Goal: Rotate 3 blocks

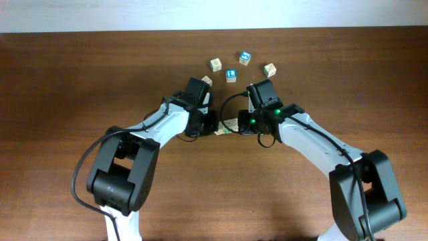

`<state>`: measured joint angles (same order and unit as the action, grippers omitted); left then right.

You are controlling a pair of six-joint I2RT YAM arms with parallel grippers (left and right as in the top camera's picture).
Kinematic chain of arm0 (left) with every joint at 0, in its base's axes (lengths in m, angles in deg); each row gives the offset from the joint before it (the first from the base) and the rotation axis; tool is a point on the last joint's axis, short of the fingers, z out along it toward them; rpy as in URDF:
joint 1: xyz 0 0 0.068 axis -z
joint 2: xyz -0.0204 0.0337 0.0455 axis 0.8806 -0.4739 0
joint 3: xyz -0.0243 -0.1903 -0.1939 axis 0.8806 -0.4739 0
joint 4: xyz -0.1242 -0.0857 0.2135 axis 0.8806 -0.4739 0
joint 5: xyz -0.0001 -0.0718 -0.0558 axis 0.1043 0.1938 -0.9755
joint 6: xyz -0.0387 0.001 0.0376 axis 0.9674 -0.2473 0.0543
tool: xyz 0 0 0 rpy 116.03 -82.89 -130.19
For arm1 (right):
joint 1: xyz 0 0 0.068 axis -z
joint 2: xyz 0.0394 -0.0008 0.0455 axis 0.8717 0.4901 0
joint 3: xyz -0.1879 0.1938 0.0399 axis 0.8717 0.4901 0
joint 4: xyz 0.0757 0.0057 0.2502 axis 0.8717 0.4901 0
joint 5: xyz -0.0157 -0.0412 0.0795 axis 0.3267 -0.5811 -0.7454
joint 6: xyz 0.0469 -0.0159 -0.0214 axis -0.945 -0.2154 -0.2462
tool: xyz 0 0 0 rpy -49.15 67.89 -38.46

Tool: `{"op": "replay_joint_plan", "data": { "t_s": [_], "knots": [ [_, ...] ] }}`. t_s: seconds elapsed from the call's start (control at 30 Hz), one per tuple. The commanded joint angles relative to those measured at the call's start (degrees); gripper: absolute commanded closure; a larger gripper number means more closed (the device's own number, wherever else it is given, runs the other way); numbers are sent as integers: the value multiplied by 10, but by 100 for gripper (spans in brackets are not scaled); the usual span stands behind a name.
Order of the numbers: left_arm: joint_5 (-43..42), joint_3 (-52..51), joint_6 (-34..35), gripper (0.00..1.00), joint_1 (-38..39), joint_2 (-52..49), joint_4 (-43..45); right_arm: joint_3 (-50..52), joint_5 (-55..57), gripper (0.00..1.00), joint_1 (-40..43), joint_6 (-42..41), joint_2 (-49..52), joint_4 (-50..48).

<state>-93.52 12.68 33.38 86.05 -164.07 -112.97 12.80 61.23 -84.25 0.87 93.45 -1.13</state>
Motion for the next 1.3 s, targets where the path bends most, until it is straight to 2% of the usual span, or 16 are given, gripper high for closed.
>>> {"op": "replay_joint_plan", "data": {
  "t_s": [0.0, 0.27, 0.47, 1.27],
  "knots": [
    [-50, 1, -15, 100, 15, -5, -12, -13, -61, 96, -36, 5, -11, -7],
    [-52, 9, -42, 100, 15, -5, -38, -13, -61, 96, -39, 5, -11, -8],
    [3, 33, -48, 100, 15, -5, -83, -13, -62, 96, -39, 5, -11, -8],
    [11, 33, -50, 100, 15, -5, -87, -24, -76, 96, -70, 5, -11, -23]
  ]
}}
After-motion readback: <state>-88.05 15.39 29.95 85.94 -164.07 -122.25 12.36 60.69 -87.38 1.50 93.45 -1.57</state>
